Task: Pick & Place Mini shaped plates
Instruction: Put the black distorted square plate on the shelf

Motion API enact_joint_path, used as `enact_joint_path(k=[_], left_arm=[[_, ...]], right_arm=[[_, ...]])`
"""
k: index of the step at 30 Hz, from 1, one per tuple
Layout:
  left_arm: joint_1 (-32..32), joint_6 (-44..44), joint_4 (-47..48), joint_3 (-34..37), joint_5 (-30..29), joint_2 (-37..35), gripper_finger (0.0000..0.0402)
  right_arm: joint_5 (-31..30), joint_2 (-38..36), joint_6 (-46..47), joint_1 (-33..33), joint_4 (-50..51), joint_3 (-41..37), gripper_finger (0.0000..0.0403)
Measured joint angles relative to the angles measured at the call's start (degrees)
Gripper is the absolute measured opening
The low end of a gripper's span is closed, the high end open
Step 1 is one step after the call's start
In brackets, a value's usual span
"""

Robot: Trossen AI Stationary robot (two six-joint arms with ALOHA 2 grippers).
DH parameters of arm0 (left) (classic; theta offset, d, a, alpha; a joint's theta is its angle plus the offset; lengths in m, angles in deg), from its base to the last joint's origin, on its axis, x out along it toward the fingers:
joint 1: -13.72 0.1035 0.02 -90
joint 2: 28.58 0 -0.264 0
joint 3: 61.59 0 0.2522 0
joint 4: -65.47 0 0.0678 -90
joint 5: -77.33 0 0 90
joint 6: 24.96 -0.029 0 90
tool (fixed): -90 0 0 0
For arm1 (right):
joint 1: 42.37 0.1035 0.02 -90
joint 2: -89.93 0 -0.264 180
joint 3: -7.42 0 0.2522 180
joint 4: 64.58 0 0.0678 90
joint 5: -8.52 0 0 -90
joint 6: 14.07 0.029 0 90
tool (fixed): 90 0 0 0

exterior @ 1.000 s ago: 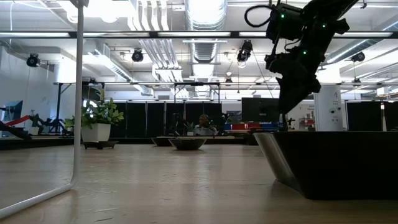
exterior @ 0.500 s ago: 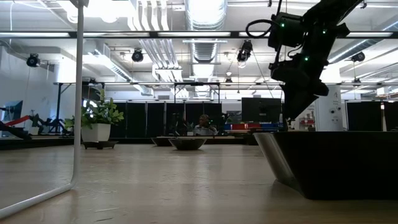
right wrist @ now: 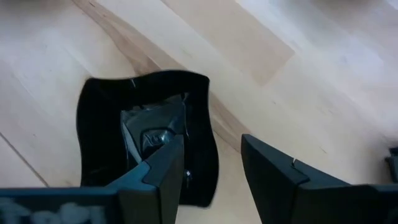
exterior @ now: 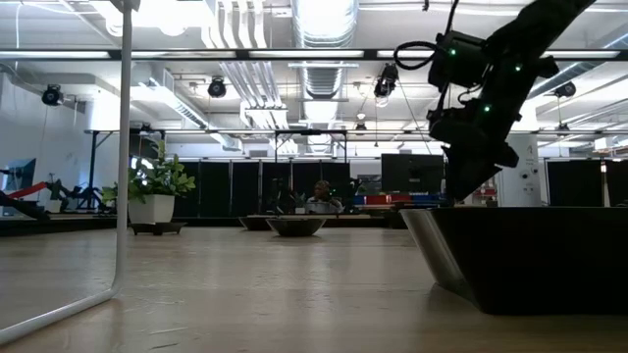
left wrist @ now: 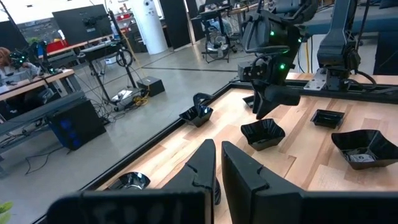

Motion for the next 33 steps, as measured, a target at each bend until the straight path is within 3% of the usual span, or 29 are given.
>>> enact_joint_path(k=[23, 33], left_arm=[[0.0, 0.0, -0.2, 0.0, 0.0, 0.0, 0.0023], [0.0, 0.0, -0.4, 0.0, 0.0, 0.0, 0.0023]], right_arm=[[0.2, 0.2, -1.5, -0.5, -8.6, -7.1, 0.0148], [0.3, 5.8, -1.7, -0.5, -10.0, -6.4, 0.0119]])
